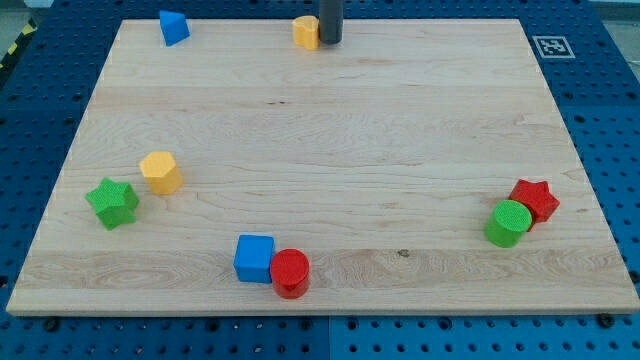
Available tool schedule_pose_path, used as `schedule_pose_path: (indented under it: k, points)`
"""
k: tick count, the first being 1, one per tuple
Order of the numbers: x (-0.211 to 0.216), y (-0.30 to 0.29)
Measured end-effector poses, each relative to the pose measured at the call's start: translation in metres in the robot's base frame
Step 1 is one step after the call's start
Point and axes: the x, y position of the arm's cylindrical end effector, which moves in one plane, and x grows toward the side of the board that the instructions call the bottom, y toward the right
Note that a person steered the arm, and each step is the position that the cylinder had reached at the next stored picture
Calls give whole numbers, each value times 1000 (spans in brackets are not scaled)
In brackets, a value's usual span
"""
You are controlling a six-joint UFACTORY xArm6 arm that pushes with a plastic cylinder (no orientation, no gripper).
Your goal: Point your arm to the yellow hexagon
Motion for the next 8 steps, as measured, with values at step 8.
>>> schedule_pose_path:
  k: [8]
  points:
    - [112, 118]
